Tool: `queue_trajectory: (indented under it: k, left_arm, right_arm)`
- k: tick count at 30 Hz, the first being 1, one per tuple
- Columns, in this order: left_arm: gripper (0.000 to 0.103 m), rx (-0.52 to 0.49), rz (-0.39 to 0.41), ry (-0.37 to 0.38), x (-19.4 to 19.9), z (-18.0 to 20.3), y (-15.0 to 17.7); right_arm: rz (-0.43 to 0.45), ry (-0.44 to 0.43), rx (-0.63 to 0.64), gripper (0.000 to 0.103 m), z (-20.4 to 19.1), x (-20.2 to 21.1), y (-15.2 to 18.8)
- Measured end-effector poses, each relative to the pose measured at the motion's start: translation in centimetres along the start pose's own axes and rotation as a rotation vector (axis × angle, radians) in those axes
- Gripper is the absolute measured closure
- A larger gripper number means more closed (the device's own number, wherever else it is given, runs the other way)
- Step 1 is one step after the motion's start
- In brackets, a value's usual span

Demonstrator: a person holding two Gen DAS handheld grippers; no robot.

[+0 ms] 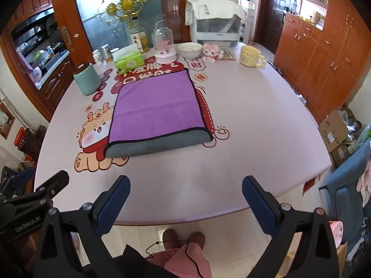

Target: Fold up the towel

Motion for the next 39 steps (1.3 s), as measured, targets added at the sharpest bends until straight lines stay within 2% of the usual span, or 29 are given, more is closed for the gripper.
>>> queue_trajectory:
  k: [6,9,16,22,27,39]
  left_arm:
    - [0.001,-0.016,-0.026,0.003,-1.1,-0.8,-0.7]
    - [0.001,-0.018,-0.039,-0.030,-2.0,-1.5,-1.5]
    - [0.001,-0.033,-0.055,-0.047,-4.8,-2.3,-3.9]
    - [0.001,-0.038,-0.088,0.029,-8.0,-2.4,-5.7]
    - [0.001,-0.033,-0.125,0.025,-11.0,-2.4,-6.6]
    - [0.001,-0.003,-0.179,0.032,-17.0,-4.0,-6.4]
  right_arm:
    - [0.059,-0.010,0.042,0.005,-0.9,-0.6,-0.7]
    - [0.069,-0.032,0.049,0.006,-1.0,-1.7,-1.5]
    - [0.083,-0.084,0.071,0.007,-0.7,-4.5,-3.3]
    - [0.062,-0.128,0.147,0.010,-0.6,-8.3,-4.9]
    - [0.059,-0.192,0.239,0.011,-1.0,-11.1,-5.4]
    - [0.006,-0.250,0.371,0.015,-1.0,-18.0,-4.0]
Point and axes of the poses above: each gripper's, at about its wrist camera, not at the fingertips, and x roughly against the way its jaws point, z to its right, y to its underside, the point moved 7 cm from there along -x, roughly the way its jaws point, and after that the axes turned 11 degrees about y, right-handed, at the moved point
